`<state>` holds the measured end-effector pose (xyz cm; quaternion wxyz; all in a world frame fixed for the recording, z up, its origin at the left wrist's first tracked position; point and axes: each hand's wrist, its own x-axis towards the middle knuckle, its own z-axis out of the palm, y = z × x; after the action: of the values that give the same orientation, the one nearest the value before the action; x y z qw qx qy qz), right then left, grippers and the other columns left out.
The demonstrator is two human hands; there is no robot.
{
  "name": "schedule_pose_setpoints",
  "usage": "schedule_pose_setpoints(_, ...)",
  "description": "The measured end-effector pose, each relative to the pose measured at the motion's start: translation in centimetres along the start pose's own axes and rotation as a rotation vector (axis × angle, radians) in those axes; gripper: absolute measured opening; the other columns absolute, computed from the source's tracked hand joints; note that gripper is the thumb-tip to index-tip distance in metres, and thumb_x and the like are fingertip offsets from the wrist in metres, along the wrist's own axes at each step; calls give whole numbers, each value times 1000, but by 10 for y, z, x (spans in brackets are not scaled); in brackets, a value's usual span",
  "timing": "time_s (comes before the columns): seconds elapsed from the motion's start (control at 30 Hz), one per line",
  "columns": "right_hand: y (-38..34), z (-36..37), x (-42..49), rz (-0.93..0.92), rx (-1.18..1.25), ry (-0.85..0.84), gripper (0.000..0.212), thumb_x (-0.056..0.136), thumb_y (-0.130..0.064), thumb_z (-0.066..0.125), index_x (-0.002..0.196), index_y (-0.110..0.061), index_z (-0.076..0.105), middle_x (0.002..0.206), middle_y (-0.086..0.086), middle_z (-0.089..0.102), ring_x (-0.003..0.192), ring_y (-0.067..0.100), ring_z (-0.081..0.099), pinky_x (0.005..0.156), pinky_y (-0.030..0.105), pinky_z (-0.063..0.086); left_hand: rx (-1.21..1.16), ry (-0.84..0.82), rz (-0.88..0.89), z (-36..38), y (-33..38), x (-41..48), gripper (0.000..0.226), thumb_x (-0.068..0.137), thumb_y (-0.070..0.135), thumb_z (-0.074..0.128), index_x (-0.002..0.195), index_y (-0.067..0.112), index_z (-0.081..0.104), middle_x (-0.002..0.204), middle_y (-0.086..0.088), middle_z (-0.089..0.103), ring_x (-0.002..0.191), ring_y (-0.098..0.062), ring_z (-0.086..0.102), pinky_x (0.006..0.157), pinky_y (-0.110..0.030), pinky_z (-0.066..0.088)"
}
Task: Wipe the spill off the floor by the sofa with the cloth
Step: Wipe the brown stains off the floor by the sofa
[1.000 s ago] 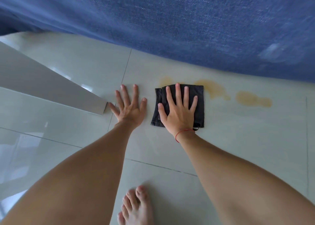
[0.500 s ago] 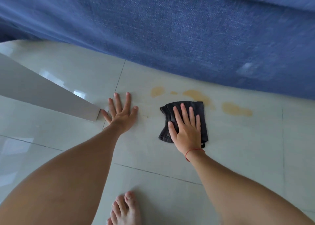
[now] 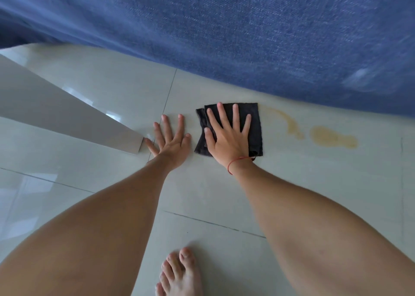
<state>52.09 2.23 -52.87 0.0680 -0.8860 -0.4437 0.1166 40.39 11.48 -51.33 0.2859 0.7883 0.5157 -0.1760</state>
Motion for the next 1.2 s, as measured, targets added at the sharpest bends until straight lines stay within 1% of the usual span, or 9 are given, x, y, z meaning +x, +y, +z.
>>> schedule_pose_setpoints(0.1, 1, -2, -25, -106, 12, -16, 53, 96, -44, 35, 148, -34, 32, 160, -6, 25, 149, 32, 16, 117, 61, 7, -12, 15, 8, -3, 0, -4, 55, 96, 43, 17, 143, 51, -12, 155, 7, -28, 142, -17, -27, 110, -51, -17)
schedule_pose_setpoints(0.23, 40, -8, -55, -185, -15, -27, 50, 97, -39, 37, 147, -34, 36, 157, -9, 31, 148, 26, 23, 119, 51, 15, 23, 156, 56, -2, -16, -11, 55, 97, 46, 18, 147, 43, -5, 159, -3, -17, 146, -20, -13, 116, -45, -4)
schedule_pose_setpoints(0.37, 74, -9, -60, 34, -18, -77, 51, 100, -42, 29, 150, -37, 22, 161, -13, 17, 151, 21, 11, 119, 53, 5, 73, 167, 9, 7, -36, -14, 57, 99, 43, 18, 149, 35, -9, 158, -9, -18, 145, -23, -15, 118, -39, -4)
schedule_pose_setpoints(0.63, 15, -5, -1, 177, 27, -24, 54, 98, -46, 25, 151, -36, 18, 164, -5, 8, 150, 36, -1, 111, 70, -4, 46, 153, 47, 5, -30, -1, 58, 99, 42, 17, 149, 34, -11, 157, -8, -23, 144, -23, -21, 116, -39, -9)
schedule_pose_setpoints(0.83, -34, 6, -2, -4, 35, -32, 52, 98, -45, 29, 149, -36, 26, 162, -5, 16, 150, 34, 6, 112, 67, -3, 53, 140, 36, 6, -34, 2, 58, 98, 42, 15, 148, 34, -14, 156, -6, -25, 143, -22, -22, 115, -38, -10)
schedule_pose_setpoints(0.97, -3, -1, -29, -272, -32, -58, 51, 96, -43, 35, 146, -34, 36, 158, -7, 29, 148, 32, 21, 117, 59, 14, 54, 133, 41, 4, -32, 0, 58, 98, 43, 15, 148, 35, -13, 156, -6, -25, 143, -22, -22, 115, -38, -9)
schedule_pose_setpoints(1.03, 27, -6, -37, -303, -59, -60, 50, 96, -41, 36, 146, -34, 35, 157, -8, 31, 147, 29, 24, 119, 51, 17, 47, 123, 33, 2, -32, -2, 58, 98, 44, 16, 148, 35, -12, 156, -6, -25, 143, -22, -22, 115, -38, -9)
schedule_pose_setpoints(1.1, 54, -11, -40, -202, -66, -49, 50, 98, -40, 36, 148, -35, 31, 159, -9, 27, 149, 25, 20, 120, 48, 13, 43, 127, 30, 1, -31, -4, 58, 98, 44, 17, 148, 35, -11, 157, -6, -24, 144, -22, -21, 115, -37, -9)
schedule_pose_setpoints(1.2, 64, -13, -37, -9, -52, -39, 51, 98, -41, 34, 149, -37, 26, 161, -8, 20, 150, 25, 14, 120, 52, 9, 38, 138, 37, 1, -30, -4, 58, 99, 42, 18, 149, 34, -10, 157, -7, -23, 144, -23, -20, 116, -38, -8)
